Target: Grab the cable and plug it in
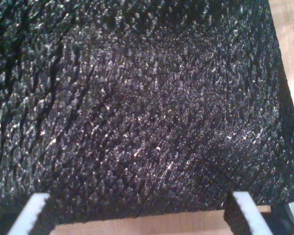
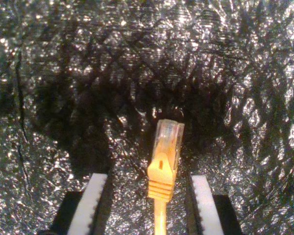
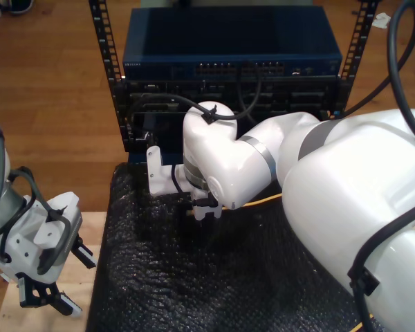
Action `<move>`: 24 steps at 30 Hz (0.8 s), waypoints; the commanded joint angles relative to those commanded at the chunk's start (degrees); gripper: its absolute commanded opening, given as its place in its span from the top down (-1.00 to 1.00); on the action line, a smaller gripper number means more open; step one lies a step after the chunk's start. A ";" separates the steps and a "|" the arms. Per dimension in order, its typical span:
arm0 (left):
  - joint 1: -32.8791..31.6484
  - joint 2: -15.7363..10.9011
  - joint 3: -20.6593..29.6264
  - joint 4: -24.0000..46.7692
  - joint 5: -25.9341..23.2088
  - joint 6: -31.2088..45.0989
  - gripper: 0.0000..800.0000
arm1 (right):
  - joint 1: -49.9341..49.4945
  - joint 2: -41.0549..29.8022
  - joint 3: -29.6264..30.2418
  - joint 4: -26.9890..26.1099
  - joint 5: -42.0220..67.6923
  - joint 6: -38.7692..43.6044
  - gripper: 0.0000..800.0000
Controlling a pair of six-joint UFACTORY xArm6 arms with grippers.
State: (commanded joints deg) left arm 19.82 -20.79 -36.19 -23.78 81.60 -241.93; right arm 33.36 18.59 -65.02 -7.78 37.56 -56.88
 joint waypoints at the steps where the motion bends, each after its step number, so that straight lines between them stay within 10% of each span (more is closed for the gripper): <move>1: 0.00 0.00 0.00 0.00 0.00 0.00 -1.00 | 0.00 0.09 0.00 0.00 0.00 0.09 0.10; 24: 0.00 0.00 0.00 0.00 0.00 0.00 -1.00 | -0.26 0.09 0.18 -0.18 -0.79 0.53 0.44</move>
State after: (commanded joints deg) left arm 19.82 -20.79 -36.19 -23.78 81.60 -241.93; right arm 33.10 18.68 -64.85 -7.96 36.77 -56.35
